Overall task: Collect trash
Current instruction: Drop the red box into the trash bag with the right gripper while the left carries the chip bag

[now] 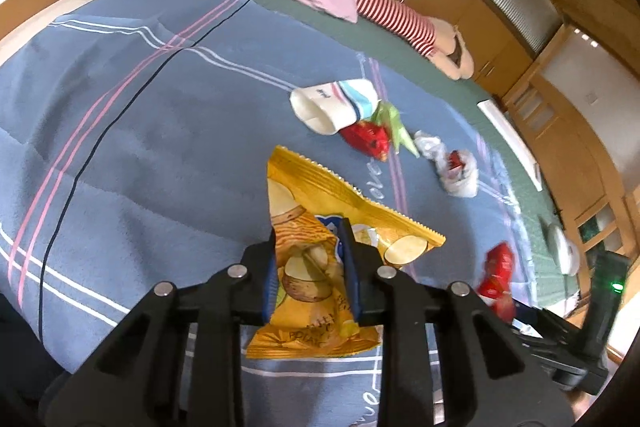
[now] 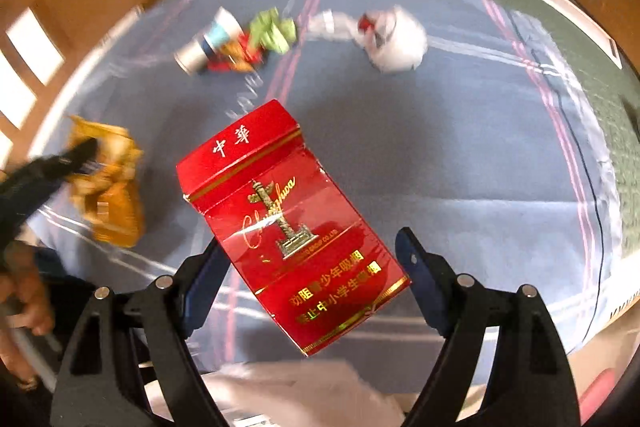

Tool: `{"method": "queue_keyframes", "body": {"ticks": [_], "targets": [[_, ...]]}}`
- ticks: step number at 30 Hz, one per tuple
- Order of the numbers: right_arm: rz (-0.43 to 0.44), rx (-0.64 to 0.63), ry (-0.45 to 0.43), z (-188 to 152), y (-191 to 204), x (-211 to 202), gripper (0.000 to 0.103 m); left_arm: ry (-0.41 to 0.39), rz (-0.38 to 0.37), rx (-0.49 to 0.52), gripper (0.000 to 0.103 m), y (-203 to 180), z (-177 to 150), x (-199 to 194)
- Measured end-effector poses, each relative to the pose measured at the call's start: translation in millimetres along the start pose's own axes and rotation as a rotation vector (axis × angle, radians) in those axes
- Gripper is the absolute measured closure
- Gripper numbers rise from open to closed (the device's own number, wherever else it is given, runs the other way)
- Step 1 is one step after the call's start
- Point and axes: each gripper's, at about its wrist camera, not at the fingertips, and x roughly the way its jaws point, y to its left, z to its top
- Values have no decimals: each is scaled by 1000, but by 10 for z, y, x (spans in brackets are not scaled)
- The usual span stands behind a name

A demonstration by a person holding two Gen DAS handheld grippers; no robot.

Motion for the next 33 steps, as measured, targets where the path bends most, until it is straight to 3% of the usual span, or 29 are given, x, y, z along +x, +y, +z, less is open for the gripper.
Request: {"method": "queue_keyframes", "body": {"ticks": [7, 14, 18, 24, 33], "targets": [[52, -10, -129, -328, 232, -808, 22, -59, -108, 15, 76, -35, -19, -224], [2, -29, -194, -879, 235, -1381, 22, -151, -35, 238, 76, -470, -270, -1028], [-11, -11, -202, -1171, 182, -1562, 22, -206, -61, 367, 76, -802, -428, -1512], [-17, 1, -195, -1388, 124, -1652, 22, -236, -113, 478, 76, -1126, -631, -1886], [-4, 16, -209, -1450, 78, -1715, 22, -206, -121, 510, 76, -1206, -741, -1931]]}}
